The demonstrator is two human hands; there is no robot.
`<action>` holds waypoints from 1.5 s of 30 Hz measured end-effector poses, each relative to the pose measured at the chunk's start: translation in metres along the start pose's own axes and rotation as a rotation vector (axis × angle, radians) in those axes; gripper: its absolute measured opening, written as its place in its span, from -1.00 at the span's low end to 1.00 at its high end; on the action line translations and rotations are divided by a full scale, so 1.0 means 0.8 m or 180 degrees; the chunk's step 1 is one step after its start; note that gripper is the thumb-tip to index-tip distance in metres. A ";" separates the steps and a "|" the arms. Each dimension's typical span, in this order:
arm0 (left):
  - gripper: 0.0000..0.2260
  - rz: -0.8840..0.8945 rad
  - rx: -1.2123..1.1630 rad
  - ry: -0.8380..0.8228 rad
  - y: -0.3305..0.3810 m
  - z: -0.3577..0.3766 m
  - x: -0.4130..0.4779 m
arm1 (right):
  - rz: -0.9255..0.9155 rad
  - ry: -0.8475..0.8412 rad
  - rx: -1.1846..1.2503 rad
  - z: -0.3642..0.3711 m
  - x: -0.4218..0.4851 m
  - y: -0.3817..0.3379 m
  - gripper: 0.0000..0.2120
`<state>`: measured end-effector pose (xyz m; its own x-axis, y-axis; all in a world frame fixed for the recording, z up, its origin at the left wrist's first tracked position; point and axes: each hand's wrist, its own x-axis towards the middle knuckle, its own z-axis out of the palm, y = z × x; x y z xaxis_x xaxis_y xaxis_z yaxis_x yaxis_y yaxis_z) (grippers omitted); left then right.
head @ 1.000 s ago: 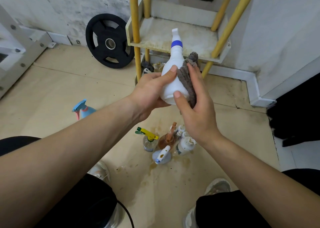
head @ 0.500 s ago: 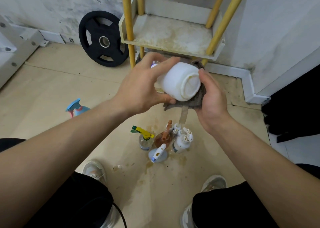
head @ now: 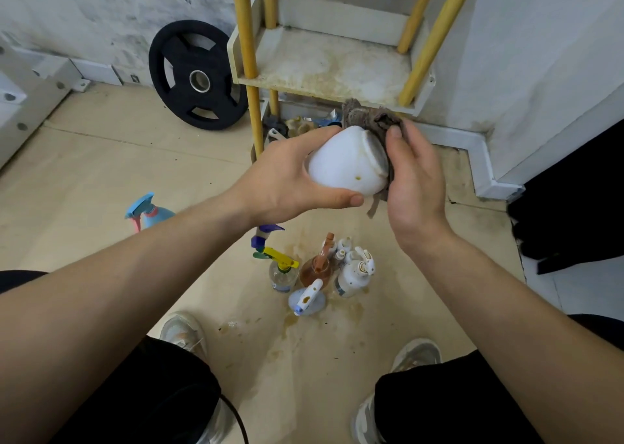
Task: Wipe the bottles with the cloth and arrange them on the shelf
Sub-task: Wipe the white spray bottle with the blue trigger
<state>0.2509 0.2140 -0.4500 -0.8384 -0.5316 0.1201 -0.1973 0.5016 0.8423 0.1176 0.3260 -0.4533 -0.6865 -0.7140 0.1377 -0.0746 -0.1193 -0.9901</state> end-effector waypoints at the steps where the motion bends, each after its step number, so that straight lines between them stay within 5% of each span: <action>1: -0.45 -0.0061 -0.0090 -0.0013 0.000 0.000 0.001 | -0.0238 -0.0119 -0.0251 0.000 -0.002 -0.002 -0.75; 10: -0.71 -0.0368 -0.0383 -0.0158 0.010 -0.004 0.001 | -0.1981 -0.0749 -0.1971 -0.006 -0.009 0.003 -0.68; 18: -0.58 -0.0728 -0.0501 -0.0833 0.008 -0.004 -0.004 | -0.1432 -0.0753 -0.1513 -0.012 -0.008 0.004 -0.74; 27: -0.78 -0.0947 -0.1443 -0.0620 0.001 -0.010 -0.003 | -0.2305 -0.0702 -0.2278 -0.024 -0.008 0.016 -0.66; 30: -0.72 -0.0977 -0.1519 -0.0557 -0.001 -0.008 -0.004 | -0.1762 -0.0447 -0.1970 -0.020 -0.014 0.020 -0.68; 34: -0.50 -0.0919 -0.1285 -0.0561 -0.003 -0.003 -0.007 | -0.0062 -0.0080 -0.0608 -0.009 -0.008 0.003 -0.74; 37: -0.54 -0.0863 -0.1193 -0.0569 -0.002 -0.003 -0.007 | 0.0298 -0.0164 -0.0133 -0.003 -0.008 -0.004 -0.75; 45: -0.63 -0.0934 -0.1167 -0.0649 -0.002 0.005 -0.007 | -0.1753 -0.0787 -0.2119 -0.012 -0.006 0.010 -0.67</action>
<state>0.2538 0.2187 -0.4539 -0.8637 -0.4519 -0.2233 -0.2789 0.0593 0.9585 0.1133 0.3349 -0.4619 -0.2599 -0.8112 0.5239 -0.8037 -0.1190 -0.5830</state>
